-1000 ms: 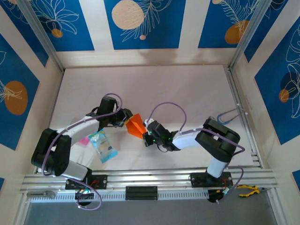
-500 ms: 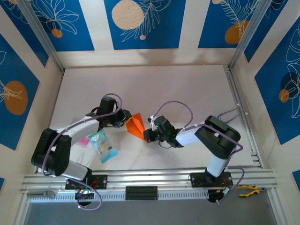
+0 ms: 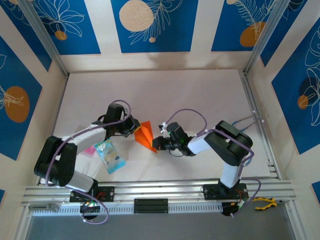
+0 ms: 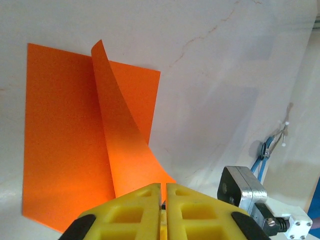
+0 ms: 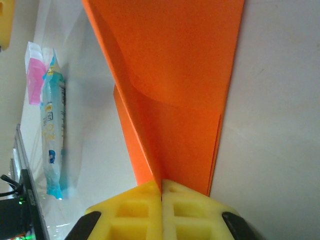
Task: Fold a paper plane with a square sheet of paper (pick it up from the middle)
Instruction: Fourth fold the wing at the center of the table.
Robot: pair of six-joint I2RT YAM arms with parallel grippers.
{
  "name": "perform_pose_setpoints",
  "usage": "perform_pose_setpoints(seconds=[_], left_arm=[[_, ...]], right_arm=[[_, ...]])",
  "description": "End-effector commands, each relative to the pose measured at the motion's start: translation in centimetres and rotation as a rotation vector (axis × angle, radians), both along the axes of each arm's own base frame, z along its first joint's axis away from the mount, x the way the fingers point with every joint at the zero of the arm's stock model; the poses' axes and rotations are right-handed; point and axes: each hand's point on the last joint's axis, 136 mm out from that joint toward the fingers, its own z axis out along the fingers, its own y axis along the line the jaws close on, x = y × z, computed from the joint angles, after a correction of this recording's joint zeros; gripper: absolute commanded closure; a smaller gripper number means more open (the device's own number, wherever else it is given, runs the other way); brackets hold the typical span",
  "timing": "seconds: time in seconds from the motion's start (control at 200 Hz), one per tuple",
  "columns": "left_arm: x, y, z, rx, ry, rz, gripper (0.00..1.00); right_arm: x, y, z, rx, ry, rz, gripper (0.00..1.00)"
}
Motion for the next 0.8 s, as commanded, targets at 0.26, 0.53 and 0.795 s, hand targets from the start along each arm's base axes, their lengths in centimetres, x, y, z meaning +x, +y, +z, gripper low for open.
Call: perform_pose_setpoints(seconds=[0.26,0.53,0.795], left_arm=[[0.0,-1.1,-1.3,-0.069,0.031,-0.045,0.92],[0.4,-2.6,-2.3,-0.100,0.054,-0.087,0.93],[0.4,-4.4,-3.4,-0.115,0.075,-0.134,0.93]], right_arm=[[-0.4,-0.8,-1.3,0.009,0.079,-0.063,0.96],[-0.6,-1.0,-1.9,0.009,0.113,-0.097,0.96],[-0.6,-1.3,-2.1,0.000,0.123,-0.114,0.96]])
